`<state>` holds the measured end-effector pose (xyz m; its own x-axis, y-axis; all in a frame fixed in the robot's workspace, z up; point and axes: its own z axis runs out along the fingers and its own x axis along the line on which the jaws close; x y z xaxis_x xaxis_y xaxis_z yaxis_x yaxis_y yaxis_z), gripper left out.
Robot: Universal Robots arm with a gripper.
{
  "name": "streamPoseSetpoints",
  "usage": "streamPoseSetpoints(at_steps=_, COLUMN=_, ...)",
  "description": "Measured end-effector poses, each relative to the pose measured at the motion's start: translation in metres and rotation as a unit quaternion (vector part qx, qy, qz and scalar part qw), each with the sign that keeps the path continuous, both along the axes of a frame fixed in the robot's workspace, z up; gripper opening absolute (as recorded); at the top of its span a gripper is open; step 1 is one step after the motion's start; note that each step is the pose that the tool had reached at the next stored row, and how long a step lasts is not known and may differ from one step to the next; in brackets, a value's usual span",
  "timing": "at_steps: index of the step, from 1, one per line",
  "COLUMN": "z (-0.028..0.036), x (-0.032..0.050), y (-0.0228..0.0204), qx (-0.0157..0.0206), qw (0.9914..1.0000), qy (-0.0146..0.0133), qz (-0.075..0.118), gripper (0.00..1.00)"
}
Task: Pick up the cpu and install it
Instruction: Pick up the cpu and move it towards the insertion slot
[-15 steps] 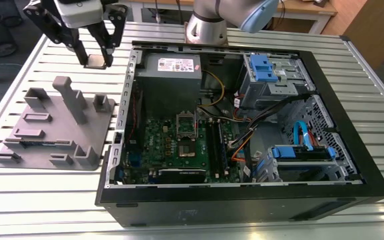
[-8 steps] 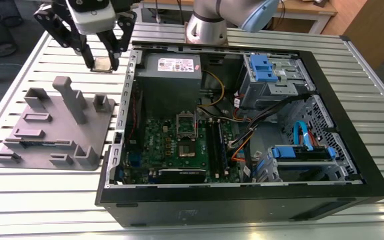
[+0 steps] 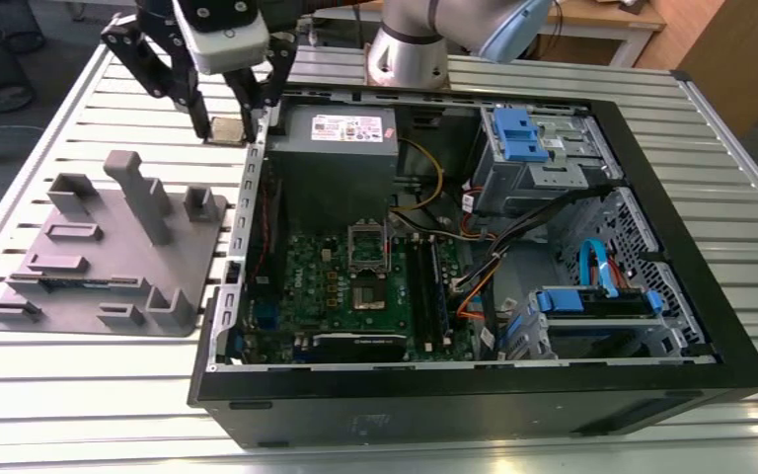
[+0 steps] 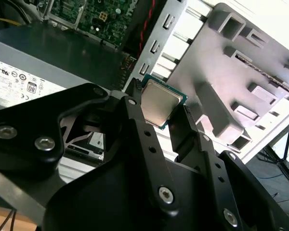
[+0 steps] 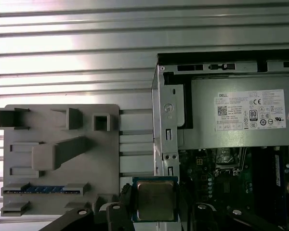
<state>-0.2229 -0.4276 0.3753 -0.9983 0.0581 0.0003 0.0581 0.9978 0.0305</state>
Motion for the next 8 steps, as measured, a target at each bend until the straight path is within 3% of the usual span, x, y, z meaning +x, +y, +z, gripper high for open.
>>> streamPoseSetpoints(at_steps=8, z=-0.0035, x=0.0226, y=0.0, qx=0.0, qw=0.99999, qy=0.004, qz=0.0, gripper=0.47)
